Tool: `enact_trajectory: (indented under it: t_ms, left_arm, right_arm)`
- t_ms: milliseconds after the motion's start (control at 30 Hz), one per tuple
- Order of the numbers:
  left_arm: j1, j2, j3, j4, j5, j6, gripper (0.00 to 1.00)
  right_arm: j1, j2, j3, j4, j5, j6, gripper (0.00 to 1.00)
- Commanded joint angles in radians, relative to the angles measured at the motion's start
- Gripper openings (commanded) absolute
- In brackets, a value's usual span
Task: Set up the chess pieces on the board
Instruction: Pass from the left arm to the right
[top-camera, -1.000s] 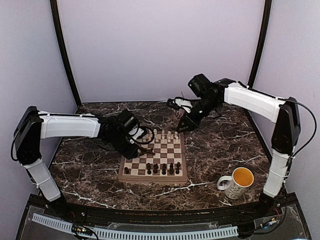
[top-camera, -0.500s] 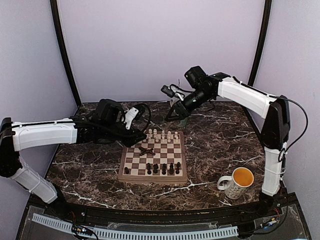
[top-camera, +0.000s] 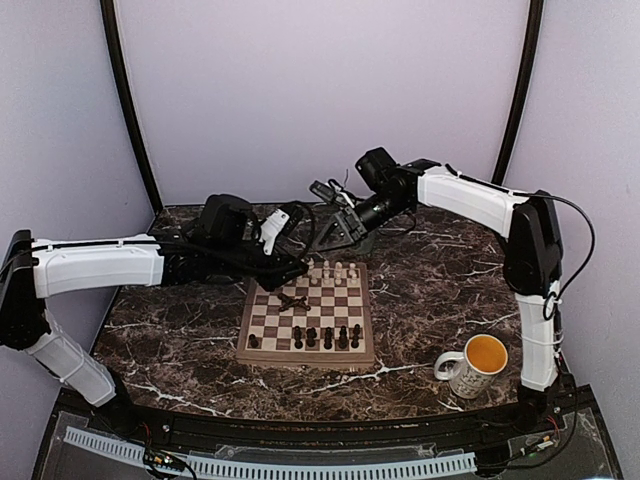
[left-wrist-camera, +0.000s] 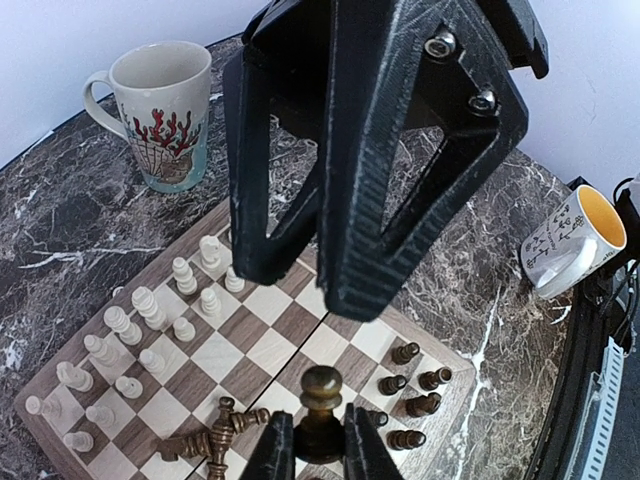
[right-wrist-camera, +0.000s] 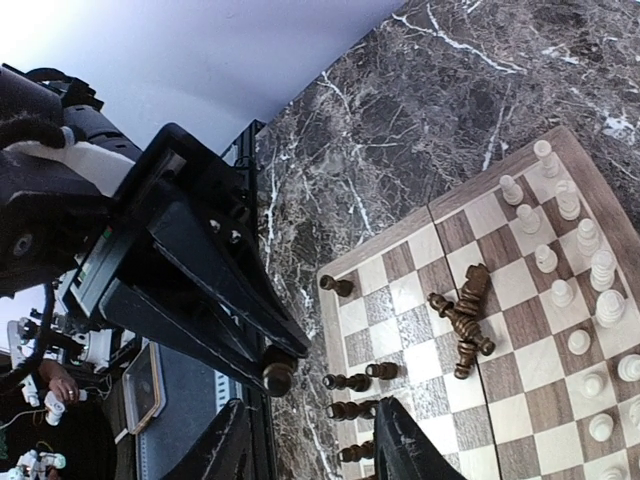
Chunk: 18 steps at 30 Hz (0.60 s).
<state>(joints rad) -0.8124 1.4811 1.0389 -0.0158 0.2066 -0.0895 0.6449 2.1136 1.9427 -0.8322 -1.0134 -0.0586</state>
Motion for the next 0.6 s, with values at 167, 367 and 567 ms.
enact_trajectory:
  t_ms: [167,367,567]
  left_arm:
    - [-0.017,0.01,0.042,0.022,0.014,0.007,0.15]
    - [-0.023,0.008,0.038,0.021,0.006,0.008,0.15]
    - [-0.027,0.005,0.034,0.02,-0.005,0.008,0.15]
  right_arm:
    - [0.042,0.022,-0.018,0.048,-0.096,0.046,0.41]
    - [0.06,0.027,-0.038,0.05,-0.092,0.049,0.36]
    - [0.063,0.023,-0.055,0.057,-0.091,0.055,0.27]
